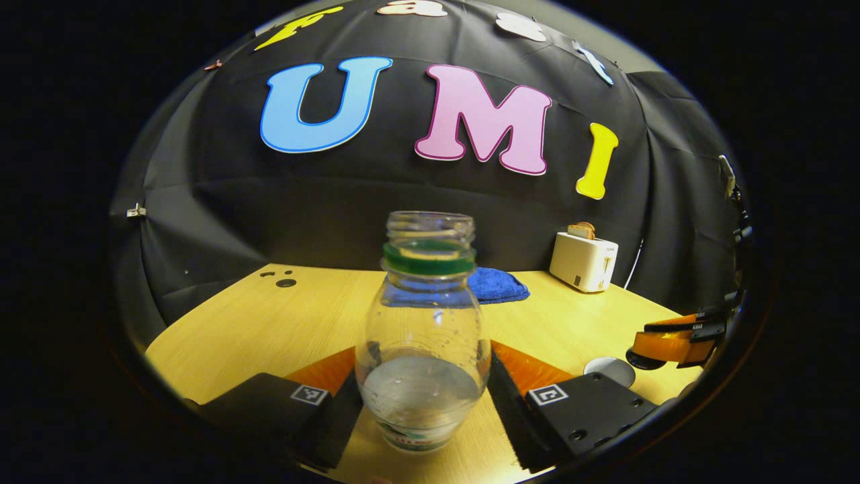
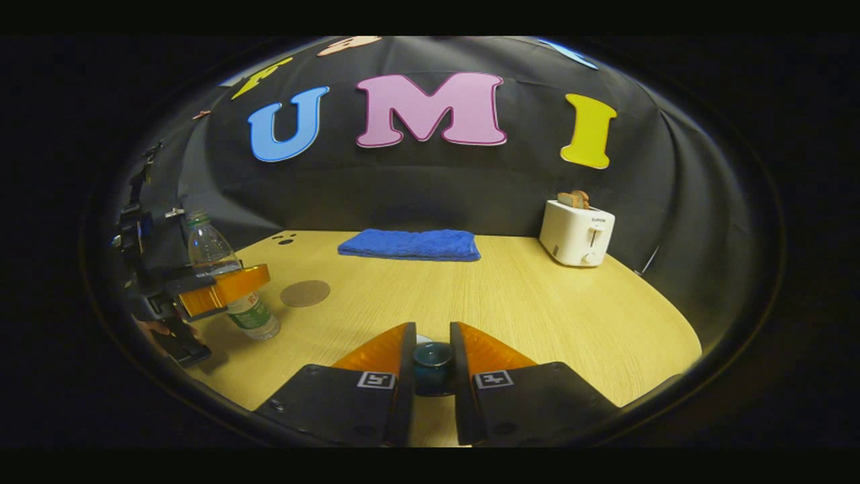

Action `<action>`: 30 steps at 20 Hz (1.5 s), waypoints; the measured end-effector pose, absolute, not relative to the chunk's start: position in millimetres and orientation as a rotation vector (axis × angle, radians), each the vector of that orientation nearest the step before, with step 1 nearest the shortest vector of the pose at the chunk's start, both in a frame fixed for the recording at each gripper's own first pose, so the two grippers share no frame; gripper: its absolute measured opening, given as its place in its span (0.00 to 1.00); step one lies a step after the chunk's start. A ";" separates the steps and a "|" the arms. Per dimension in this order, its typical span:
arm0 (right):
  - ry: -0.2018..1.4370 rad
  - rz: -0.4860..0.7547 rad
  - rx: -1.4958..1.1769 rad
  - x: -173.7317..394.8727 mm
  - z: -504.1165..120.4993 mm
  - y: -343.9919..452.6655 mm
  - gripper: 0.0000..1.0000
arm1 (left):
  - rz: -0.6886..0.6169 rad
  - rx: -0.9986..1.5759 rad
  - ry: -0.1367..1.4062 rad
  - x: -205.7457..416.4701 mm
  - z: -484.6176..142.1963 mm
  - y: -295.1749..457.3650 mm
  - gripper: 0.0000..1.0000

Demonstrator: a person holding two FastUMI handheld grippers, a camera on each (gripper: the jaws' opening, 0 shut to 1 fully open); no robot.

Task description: Open the teacup lid with one hand, grasp the water bottle and pour water into the teacup with the other hand; after pouring, place the water bottle on the coaster and then close the teacup lid.

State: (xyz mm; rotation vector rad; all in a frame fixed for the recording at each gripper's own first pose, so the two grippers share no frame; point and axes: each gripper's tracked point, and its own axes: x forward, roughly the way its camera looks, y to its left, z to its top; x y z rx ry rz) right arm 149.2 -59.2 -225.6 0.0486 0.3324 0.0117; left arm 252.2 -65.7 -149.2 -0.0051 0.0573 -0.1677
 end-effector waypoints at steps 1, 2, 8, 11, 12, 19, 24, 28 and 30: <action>0.338 0.017 0.057 149.0 -227.5 -59.1 0.23 | -0.160 0.006 0.060 255.5 -151.2 -65.3 0.89; 0.346 0.021 0.063 148.1 -230.7 -59.2 0.28 | -0.161 0.018 0.066 256.6 -152.2 -66.5 0.84; 0.349 0.012 0.073 147.2 -234.0 -69.0 0.28 | -0.160 0.084 0.064 257.3 -156.6 -67.9 0.83; 0.345 0.010 0.080 147.9 -231.9 -72.5 0.28 | -0.169 0.064 0.086 255.3 -163.7 -70.7 0.83; 0.341 0.008 0.081 147.9 -229.9 -74.5 0.28 | -0.173 0.070 0.089 254.6 -164.1 -73.0 0.82; 0.329 -0.027 0.077 133.1 -222.5 -116.4 0.28 | -0.206 0.560 0.106 253.0 -163.1 -93.3 0.76; 0.339 -0.075 0.103 117.0 -229.6 -153.7 0.28 | -0.251 0.911 0.079 260.9 -160.5 -123.7 0.76; 0.347 -0.094 0.129 105.1 -234.7 -172.6 0.28 | -0.267 1.118 0.072 270.4 -167.9 -143.7 0.77; 0.342 -0.089 0.120 100.7 -234.4 -178.3 0.28 | -0.286 1.212 0.068 269.1 -174.6 -151.2 0.76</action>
